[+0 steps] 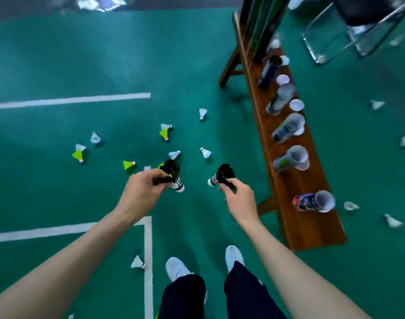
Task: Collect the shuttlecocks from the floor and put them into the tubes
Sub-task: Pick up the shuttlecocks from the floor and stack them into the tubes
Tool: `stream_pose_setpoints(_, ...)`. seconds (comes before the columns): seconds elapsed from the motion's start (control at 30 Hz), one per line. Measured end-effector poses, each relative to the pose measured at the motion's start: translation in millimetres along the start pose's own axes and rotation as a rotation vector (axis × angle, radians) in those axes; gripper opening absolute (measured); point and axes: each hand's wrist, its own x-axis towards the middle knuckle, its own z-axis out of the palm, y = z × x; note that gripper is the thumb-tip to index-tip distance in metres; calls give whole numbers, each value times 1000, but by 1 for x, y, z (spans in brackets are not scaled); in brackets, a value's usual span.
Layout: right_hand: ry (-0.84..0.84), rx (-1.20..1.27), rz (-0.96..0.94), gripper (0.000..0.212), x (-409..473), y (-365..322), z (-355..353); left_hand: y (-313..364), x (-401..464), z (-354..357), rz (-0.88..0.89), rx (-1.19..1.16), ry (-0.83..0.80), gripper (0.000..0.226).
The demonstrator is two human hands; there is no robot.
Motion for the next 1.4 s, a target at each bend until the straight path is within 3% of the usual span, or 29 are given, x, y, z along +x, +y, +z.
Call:
stream_pose_setpoints(0.27,266,288,232,17,-77,32,-122,166,-5,44,345,221,-210,15)
stream_pose_setpoints(0.47,415,288,400,23,-101,129,-202,237,-1,166,518,297,-332,14)
stream_pose_setpoints(0.67,462,247,530,23,-97,206,-273,271,20,314,507,381,-453,24)
stream_pose_setpoints(0.9,509,254,464,27,-67,233,-334,275,24,398,475,576,-574,30)
stream_pose_setpoints(1.0,501,217,405,26,-57,237,-345,273,20,410,390,647,-626,28)
stream_pose_setpoints(1.13,424,153,287,27,-49,232,-345,272,13,406,319,567,-597,42)
stream_pose_setpoints(1.4,93,-223,130,34,-14,203,-314,246,5,329,130,546,-492,28)
